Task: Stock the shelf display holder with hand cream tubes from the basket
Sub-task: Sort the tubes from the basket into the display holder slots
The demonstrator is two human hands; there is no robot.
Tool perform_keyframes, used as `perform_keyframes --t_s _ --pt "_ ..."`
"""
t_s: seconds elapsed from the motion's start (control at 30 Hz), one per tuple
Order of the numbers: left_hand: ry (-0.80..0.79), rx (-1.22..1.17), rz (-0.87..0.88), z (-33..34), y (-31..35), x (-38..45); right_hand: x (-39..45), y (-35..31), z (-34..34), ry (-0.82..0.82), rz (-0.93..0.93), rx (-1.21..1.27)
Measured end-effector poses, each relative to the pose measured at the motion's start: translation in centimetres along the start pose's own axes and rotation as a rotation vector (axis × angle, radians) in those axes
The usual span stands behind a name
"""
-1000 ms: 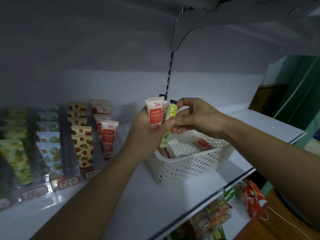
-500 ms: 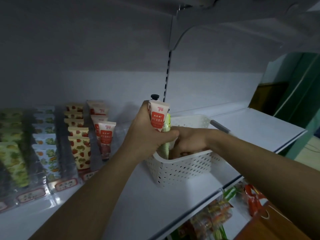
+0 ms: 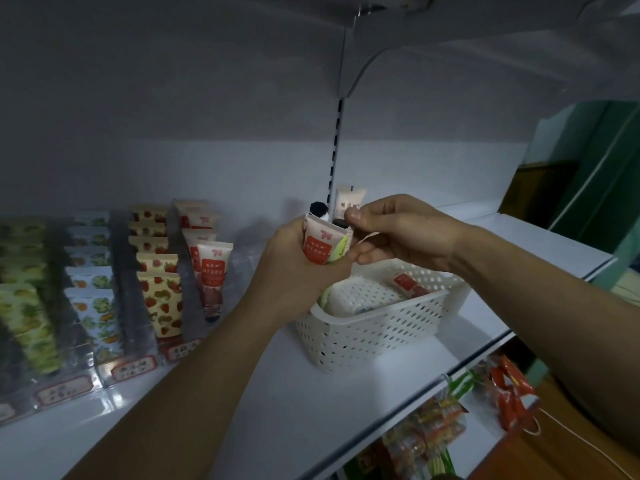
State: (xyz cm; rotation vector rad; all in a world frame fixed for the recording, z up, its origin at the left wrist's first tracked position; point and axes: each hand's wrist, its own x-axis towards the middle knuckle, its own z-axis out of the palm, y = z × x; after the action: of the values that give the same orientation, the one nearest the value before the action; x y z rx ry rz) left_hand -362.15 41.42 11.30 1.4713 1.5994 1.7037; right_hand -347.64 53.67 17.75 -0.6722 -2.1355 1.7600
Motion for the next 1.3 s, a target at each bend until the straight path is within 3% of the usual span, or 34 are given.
perform_keyframes --t_s 0.1,0.17,0.23,0.3,0.37,0.47,0.53,0.63,0.7,0.77,1.0,1.13,1.3 --pt "0.007 -0.042 -0.006 0.1 0.3 -0.2 -0.6 0.0 -0.6 -0.063 0.051 0.017" --pt "0.041 -0.017 -0.013 0.3 0.2 -0.2 -0.7 0.5 -1.6 -0.011 0.090 -0.154" --pt "0.056 -0.008 -0.028 0.5 0.0 -0.1 -0.2 1.8 -2.6 0.210 0.096 -0.774" --pt "0.074 -0.026 -0.030 0.6 0.0 -0.1 0.4 3.4 -3.1 0.300 0.196 -1.368" --pt "0.092 -0.037 -0.021 0.7 -0.1 -0.2 0.8 4.7 -3.1 0.196 0.340 -1.525" --pt "0.091 -0.099 -0.017 0.8 0.1 -0.3 1.0 5.1 -3.3 0.092 0.390 -1.383" --pt "0.117 -0.157 0.001 0.9 1.0 -0.5 0.9 4.7 -3.2 0.195 0.274 -1.256" --pt "0.213 -0.224 0.037 0.7 2.6 -0.5 0.0 3.2 -2.7 0.371 0.049 -0.667" --pt "0.292 -0.272 0.042 0.1 3.3 -0.4 -1.1 1.7 -1.8 0.280 -0.023 -0.238" --pt "0.313 -0.327 0.074 -0.6 4.0 -0.7 -1.7 0.3 -0.6 0.173 -0.056 -0.004" --pt "0.352 -0.239 0.019 -4.4 4.2 -5.2 -1.6 -2.9 5.9 0.034 -0.184 0.229" --pt "0.341 -0.159 -0.024 -8.3 3.3 -8.8 -0.5 -3.1 10.7 -0.082 -0.164 0.446" --pt "0.335 -0.096 -0.069 -11.0 2.1 -11.7 0.6 -1.3 15.2 -0.094 -0.053 0.256"
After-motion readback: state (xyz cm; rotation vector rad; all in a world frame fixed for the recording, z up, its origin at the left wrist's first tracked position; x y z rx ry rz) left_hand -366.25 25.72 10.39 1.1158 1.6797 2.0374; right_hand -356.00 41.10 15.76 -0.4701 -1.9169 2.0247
